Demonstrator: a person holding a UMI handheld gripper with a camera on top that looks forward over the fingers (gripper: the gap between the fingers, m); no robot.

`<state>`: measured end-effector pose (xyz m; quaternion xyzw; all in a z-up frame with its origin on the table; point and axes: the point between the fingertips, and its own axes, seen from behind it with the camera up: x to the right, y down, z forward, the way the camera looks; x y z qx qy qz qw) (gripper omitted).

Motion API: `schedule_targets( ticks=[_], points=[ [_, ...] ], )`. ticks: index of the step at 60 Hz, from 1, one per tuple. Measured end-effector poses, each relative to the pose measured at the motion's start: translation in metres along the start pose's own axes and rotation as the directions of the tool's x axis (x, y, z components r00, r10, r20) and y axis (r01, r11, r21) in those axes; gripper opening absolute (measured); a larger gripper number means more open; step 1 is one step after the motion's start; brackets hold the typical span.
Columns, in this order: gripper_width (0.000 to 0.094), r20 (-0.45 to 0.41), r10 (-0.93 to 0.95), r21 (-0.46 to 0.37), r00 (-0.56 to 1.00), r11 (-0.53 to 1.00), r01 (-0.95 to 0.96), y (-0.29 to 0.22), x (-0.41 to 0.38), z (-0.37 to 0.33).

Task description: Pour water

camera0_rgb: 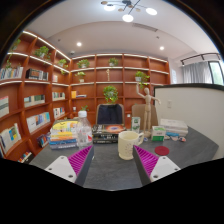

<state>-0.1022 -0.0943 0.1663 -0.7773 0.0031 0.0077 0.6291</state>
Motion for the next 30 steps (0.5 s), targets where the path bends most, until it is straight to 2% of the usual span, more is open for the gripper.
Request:
schedule_targets(
  ticks=[6, 7, 11, 15, 30],
  points=[
    [0.0822, 0.057, -0.034, -0.029, 0.998, 0.999, 0.036, 0.026, -0.032, 0.023],
    [0.0822, 0.069, -0.036, -0.038, 0.997, 0.999, 0.039, 0.007, -0.025, 0.014],
    [0.0826, 0.114, -0.046, -0.043, 0.992, 0.998, 0.051, 0.048, -0.075, 0.063],
    [0.0826, 0.149, -0.048, -0.052, 0.988, 0.997, 0.056, 0.059, -0.099, 0.089],
    [0.0827, 0.154, -0.045, 0.026, 0.987, 0.999, 0.041, 0.033, -0.123, 0.148]
  ],
)
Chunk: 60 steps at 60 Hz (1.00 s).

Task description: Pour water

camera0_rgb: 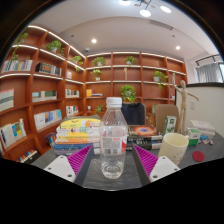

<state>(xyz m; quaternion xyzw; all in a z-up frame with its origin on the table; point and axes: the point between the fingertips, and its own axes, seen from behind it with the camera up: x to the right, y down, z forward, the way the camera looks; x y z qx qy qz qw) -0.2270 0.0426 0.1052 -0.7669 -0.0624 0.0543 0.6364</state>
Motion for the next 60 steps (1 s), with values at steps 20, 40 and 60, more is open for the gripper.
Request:
schedule_targets(
  ticks=[20, 40, 60],
  points=[
    [0.0557, 0.03, 0.04, 0.044, 0.999, 0.998, -0.042, -0.018, -0.003, 0.052],
    [0.0395, 0.023, 0.108, 0.069, 0.994, 0.992, -0.109, -0.018, 0.008, 0.05],
    [0.0398, 0.199, 0.782, 0.149, 0.59, 0.571, -0.807, -0.078, 0.049, 0.04]
  ],
)
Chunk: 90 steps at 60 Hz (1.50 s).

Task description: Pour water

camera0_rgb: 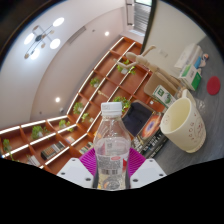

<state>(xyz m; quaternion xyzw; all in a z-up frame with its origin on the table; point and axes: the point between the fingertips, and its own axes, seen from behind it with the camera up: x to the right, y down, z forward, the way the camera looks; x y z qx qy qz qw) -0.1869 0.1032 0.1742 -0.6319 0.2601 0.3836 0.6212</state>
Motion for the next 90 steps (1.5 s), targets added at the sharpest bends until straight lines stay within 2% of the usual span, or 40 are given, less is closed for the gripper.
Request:
schedule_targets(
  ticks=[10, 17, 25, 41, 57, 62, 66, 71, 75, 82, 90],
  points=[
    [0.0397, 0.074, 0.424, 0.118, 0.903, 0.895, -0.43, -0.043, -0.001, 0.004],
    [0.0396, 0.118, 0.629, 0.153, 0.769, 0.753, -0.64, -0.06, 0.002, 0.005],
    [0.0395, 0.2, 0.789, 0.143, 0.582, 0.564, -0.813, -0.077, 0.003, 0.01],
    [0.0393, 0.242, 0.904, 0.123, 0.352, 0.331, -0.936, -0.088, 0.017, 0.011],
    [0.0395, 0.177, 0.895, 0.11, 0.41, 0.396, -0.912, -0.073, 0.012, 0.012],
    [0.0397, 0.144, 0.816, 0.108, 0.561, 0.55, -0.828, -0.076, -0.002, 0.01],
    [0.0396, 0.113, 0.674, 0.103, 0.731, 0.723, -0.683, -0.084, -0.02, 0.009],
    [0.0396, 0.014, 0.36, 0.085, 0.933, 0.929, -0.36, -0.093, -0.028, 0.009],
    [0.0396, -0.048, 0.067, 0.094, 0.997, 0.994, -0.063, -0.113, -0.027, 0.001],
    [0.0395, -0.206, -0.382, 0.043, 0.901, 0.916, 0.399, -0.153, -0.006, -0.007],
    [0.04, -0.436, -0.641, -0.059, 0.632, 0.72, 0.691, -0.211, 0.049, -0.025]
  ],
)
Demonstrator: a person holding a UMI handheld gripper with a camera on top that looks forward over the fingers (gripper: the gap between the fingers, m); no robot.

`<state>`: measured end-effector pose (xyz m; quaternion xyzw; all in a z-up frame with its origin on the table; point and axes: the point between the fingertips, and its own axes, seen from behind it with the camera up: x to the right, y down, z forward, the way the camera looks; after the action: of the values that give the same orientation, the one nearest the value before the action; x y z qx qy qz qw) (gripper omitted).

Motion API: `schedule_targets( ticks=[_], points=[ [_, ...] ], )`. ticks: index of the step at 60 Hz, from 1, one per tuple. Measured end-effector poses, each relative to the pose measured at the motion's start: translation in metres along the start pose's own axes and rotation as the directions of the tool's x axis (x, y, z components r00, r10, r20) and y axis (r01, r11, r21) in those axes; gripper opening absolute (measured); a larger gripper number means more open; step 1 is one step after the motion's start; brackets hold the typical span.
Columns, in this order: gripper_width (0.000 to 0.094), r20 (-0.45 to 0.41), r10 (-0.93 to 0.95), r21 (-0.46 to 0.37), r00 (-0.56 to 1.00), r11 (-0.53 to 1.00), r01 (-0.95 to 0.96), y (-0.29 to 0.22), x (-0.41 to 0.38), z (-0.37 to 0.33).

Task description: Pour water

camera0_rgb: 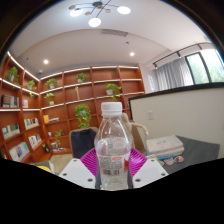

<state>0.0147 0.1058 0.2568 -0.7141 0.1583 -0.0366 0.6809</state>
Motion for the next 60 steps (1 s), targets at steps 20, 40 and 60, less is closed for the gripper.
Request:
schedule_targets(
  ticks=[20, 40, 60],
  points=[
    [0.0399, -0.241, -0.249, -0.059, 0.938, 0.969, 0.242, 0.046, 0.136, 0.035],
    [0.0398, -0.258, -0.152, -0.104, 0.954, 0.986, 0.129, 0.107, 0.179, 0.061],
    [0.0589, -0.257, -0.076, -0.076, 0.963, 0.995, 0.059, 0.111, 0.183, 0.058]
  ],
)
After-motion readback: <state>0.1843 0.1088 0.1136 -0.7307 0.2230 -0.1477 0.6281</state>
